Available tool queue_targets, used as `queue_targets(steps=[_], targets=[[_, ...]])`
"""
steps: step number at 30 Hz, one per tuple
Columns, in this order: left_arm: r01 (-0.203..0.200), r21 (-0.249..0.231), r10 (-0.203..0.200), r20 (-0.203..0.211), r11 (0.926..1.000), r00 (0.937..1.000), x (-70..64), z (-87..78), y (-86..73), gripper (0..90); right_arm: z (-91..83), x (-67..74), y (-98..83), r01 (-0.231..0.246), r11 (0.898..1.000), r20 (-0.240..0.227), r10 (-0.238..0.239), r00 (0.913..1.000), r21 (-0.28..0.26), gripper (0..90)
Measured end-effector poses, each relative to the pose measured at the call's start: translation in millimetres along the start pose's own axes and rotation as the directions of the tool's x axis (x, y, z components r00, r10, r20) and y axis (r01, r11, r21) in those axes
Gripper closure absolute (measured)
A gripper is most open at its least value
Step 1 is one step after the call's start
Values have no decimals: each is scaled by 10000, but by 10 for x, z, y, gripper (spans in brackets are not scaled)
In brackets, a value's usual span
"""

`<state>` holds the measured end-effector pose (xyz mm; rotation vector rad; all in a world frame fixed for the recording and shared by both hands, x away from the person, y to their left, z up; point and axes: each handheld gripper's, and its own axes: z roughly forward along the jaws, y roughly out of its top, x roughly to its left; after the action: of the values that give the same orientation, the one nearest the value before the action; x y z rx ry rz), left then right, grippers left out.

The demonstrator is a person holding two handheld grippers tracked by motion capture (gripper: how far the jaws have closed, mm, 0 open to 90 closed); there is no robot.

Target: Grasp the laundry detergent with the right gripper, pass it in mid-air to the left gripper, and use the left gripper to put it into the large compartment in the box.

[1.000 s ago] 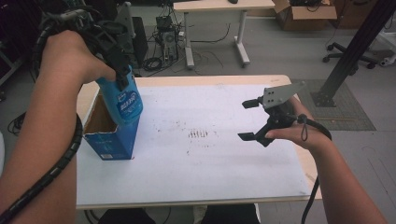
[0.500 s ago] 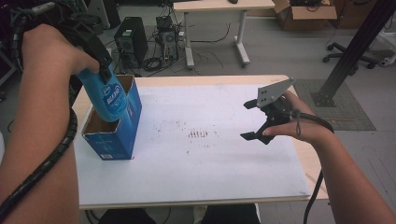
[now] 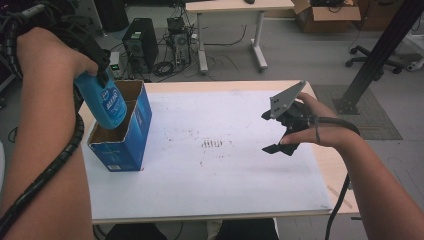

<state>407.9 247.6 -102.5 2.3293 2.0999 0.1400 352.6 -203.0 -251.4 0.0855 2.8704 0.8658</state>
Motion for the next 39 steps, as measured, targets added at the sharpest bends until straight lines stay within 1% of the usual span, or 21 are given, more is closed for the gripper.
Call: queue_targets(steps=[3,4,7,10,14,15,17,21,23,25,27,34,37,39], targets=[[132,6,-132,-36,9999,9999,34,58,18,380,-10,6,19,67,9996,-81,-65,9999,257,21],[232,-10,-232,-51,9997,9997,55,95,30,380,-17,14,31,107,9994,-135,-103,9999,338,22],[233,3,-233,-51,9997,9997,74,132,39,381,-18,27,39,151,9991,-216,-143,9997,397,23],[348,-50,-348,21,9994,9994,109,199,44,380,-15,41,42,184,9988,-315,-170,9994,460,22],[377,-34,-377,17,9993,9993,130,257,40,380,-14,44,40,189,9980,-405,-164,9990,605,23],[347,-13,-347,2,9994,9994,132,276,39,380,-14,44,43,252,9968,-467,-217,9987,759,24],[340,22,-340,0,9994,9994,143,323,37,380,-15,42,46,274,9959,-505,-231,9985,861,24],[315,97,-315,3,9995,9995,164,428,37,380,-20,28,57,201,9922,-734,-111,9972,1230,25],[329,87,-330,32,9994,9995,170,456,37,380,-16,24,58,190,9914,-754,-92,9971,1298,25],[344,112,-345,48,9993,9994,179,518,41,380,11,9,56,167,9879,-800,-44,9968,1542,26],[324,104,-325,33,9994,9995,180,542,43,380,23,4,54,148,9873,-796,-22,9968,1579,26],[340,129,-341,4,9993,9994,181,752,61,380,80,-9,39,134,9862,-890,14,9960,1648,28],[372,237,-372,28,9990,9993,180,844,61,380,84,-11,25,106,9871,-897,39,9960,1597,29],[297,228,-297,1,9993,9996,175,898,60,380,86,-16,10,15,9882,-881,122,9960,1531,28]])
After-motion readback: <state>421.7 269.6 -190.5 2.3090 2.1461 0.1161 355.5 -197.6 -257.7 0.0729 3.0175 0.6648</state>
